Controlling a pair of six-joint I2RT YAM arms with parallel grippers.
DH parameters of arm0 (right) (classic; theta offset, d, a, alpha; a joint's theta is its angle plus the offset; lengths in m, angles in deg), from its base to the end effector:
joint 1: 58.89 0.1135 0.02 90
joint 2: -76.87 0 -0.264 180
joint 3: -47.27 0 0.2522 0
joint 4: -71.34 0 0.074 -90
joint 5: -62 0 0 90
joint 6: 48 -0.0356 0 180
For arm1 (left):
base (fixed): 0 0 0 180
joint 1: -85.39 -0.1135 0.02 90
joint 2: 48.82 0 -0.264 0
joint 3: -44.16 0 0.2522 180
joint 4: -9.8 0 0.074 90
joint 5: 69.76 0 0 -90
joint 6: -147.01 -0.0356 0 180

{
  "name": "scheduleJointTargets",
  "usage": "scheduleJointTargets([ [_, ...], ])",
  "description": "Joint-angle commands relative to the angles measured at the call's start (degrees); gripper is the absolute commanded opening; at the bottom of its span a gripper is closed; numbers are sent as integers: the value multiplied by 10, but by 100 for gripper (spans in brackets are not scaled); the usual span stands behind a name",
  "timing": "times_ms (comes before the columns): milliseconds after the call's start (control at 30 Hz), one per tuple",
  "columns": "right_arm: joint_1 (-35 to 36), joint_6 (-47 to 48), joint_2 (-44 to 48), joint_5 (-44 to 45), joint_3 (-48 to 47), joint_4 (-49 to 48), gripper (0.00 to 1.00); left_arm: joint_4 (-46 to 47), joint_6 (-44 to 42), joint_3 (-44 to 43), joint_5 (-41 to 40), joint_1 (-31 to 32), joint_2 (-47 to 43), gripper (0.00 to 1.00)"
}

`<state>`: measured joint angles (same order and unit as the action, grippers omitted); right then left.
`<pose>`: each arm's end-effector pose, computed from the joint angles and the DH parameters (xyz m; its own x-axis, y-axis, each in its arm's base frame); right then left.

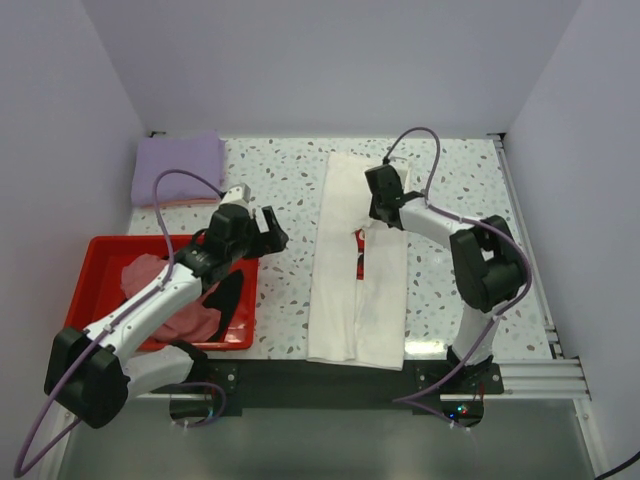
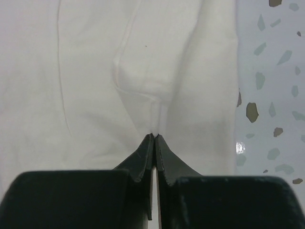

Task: Fold and stack the t-shirts
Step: Fold the tshirt

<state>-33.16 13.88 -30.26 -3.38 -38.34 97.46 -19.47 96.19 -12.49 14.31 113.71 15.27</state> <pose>0.3704 0.1620 0.1947 -0.6539 0.1605 -0.7393 0.1887 0.9810 0.0461 0.2152 -0.1118 0.2529 -0.6599 -0.3582 -0.6604 -0.0232 0.8883 -0.4586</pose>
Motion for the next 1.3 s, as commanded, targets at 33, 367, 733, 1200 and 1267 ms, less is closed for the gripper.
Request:
scheduleJointTargets([
  [33,-7,-51,56,41,42,-66,4,23,-15,-37,1,2,-13,100],
  [367,-12,-87,83,43,73,-24,20,5,-25,-64,-56,2,-49,100],
  [733,-11,14,140,3,34,19,99,1,-33,-59,-63,2,-51,100],
  [1200,-13,230,-205,74,-357,233,99,2,-39,-54,-72,2,-49,100],
  [1267,-15,224,-215,75,-369,236,99,2,-39,-54,-69,2,-45,100],
])
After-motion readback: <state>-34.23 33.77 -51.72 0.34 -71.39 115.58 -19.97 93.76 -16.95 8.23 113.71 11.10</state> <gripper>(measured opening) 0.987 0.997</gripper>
